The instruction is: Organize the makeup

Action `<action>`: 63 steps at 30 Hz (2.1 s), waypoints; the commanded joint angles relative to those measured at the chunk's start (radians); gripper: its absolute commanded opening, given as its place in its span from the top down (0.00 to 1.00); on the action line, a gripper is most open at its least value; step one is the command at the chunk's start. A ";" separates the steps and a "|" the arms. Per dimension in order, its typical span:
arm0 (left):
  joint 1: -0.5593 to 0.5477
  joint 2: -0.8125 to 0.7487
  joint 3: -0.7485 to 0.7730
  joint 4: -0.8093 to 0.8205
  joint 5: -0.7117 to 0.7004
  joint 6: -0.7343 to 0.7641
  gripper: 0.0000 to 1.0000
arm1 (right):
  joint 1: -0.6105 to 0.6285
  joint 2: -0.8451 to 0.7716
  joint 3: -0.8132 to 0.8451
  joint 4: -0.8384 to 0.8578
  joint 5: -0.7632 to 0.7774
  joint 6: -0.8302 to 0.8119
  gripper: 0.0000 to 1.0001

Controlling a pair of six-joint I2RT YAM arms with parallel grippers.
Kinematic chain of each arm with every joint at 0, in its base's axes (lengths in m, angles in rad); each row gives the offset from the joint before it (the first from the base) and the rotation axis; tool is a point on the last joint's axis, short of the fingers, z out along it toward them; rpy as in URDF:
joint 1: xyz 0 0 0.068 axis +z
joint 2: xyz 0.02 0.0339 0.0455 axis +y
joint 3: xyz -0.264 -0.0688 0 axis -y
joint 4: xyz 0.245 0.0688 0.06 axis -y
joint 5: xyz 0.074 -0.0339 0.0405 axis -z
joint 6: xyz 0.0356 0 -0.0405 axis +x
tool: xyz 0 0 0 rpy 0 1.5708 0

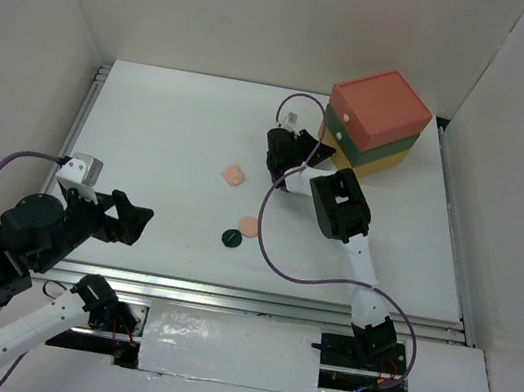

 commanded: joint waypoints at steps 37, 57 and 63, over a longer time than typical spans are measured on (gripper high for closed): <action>-0.006 -0.035 -0.002 0.048 0.017 0.025 0.01 | 0.084 -0.010 -0.010 0.277 0.047 -0.157 0.98; -0.023 -0.064 -0.004 0.050 0.012 0.024 0.01 | 0.211 -0.042 -0.070 0.271 0.119 -0.085 0.98; -0.024 -0.059 -0.004 0.051 0.014 0.024 0.01 | 0.207 -0.102 -0.060 0.097 0.101 0.098 0.84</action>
